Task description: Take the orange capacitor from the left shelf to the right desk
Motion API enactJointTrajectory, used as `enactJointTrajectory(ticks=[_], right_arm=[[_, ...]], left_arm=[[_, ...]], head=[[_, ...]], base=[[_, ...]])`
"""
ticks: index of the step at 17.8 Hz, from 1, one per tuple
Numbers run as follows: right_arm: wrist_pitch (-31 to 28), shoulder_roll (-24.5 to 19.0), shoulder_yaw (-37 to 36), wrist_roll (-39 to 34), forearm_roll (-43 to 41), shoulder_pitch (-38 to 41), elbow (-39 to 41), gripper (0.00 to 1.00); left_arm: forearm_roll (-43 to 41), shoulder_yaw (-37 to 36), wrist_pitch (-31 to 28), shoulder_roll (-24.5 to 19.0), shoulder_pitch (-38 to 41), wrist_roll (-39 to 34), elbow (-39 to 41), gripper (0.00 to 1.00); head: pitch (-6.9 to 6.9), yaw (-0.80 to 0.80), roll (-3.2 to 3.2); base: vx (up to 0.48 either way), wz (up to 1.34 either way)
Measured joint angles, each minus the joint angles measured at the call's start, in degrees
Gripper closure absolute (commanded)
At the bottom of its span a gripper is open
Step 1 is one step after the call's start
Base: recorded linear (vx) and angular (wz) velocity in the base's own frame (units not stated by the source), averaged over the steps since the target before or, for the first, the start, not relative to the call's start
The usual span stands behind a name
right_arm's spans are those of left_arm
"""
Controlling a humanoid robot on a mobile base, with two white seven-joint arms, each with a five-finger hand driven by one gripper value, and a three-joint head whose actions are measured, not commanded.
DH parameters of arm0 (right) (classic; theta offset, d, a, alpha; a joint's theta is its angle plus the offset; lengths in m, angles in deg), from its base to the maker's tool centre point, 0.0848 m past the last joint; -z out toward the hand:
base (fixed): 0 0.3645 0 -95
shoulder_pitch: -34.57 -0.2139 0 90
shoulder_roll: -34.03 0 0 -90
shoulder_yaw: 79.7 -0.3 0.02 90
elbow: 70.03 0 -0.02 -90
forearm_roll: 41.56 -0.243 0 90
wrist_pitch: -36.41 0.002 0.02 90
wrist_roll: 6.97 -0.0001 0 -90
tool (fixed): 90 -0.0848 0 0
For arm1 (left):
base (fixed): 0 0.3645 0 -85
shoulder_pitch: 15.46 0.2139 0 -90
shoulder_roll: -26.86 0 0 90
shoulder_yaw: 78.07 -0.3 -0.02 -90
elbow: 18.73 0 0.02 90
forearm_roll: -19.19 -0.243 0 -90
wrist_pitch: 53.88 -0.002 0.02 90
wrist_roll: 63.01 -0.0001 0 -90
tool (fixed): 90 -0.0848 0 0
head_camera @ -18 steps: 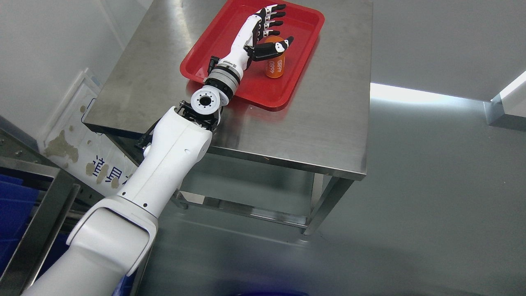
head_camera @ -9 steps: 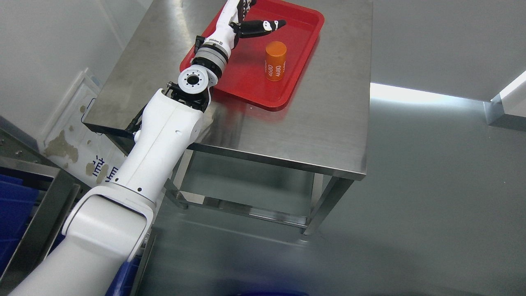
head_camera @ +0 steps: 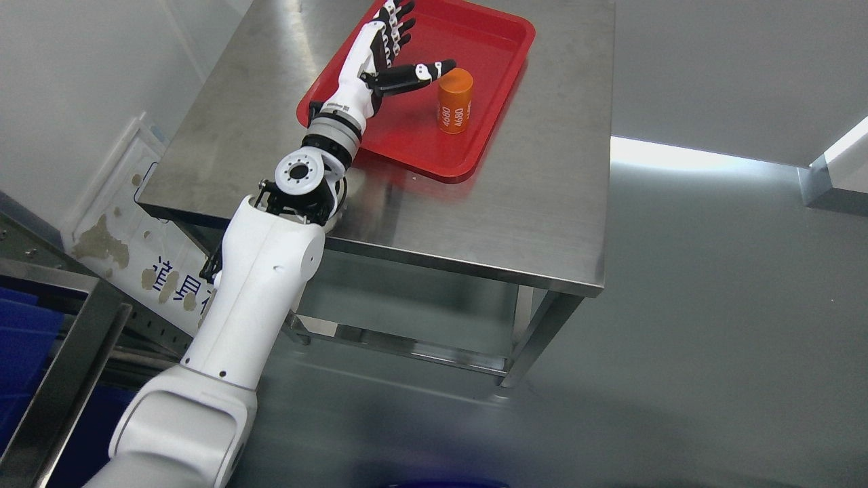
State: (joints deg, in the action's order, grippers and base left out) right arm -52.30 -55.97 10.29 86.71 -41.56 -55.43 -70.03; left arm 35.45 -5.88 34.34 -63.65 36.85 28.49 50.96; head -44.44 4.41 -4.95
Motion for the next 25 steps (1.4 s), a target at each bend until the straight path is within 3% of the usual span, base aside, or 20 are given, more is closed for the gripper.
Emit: enactJointTrajectory(ticks=[4, 10, 25], right_arm=[[0.0, 0.0, 0.0, 0.0, 0.0, -0.01, 0.0, 0.0], [0.0, 0.0, 0.0, 0.0, 0.0, -0.01, 0.0, 0.0], [0.0, 0.0, 0.0, 0.0, 0.0, 0.0, 0.0, 0.0]], left_arm=[[0.04, 4.84, -0.48, -0.89, 6.32, 1.51, 9.52, 0.0], [-0.01, 7.41, 0.38, -0.28, 11.24, 1.51, 17.48, 0.0], [-0.13, 8.57, -0.91, 0.32, 14.31, 1.79, 26.3, 0.0]], head=[[0.0, 0.0, 0.0], [0.0, 0.0, 0.0], [0.0, 0.0, 0.0]], base=[[0.0, 0.0], [0.0, 0.0], [0.0, 0.0]])
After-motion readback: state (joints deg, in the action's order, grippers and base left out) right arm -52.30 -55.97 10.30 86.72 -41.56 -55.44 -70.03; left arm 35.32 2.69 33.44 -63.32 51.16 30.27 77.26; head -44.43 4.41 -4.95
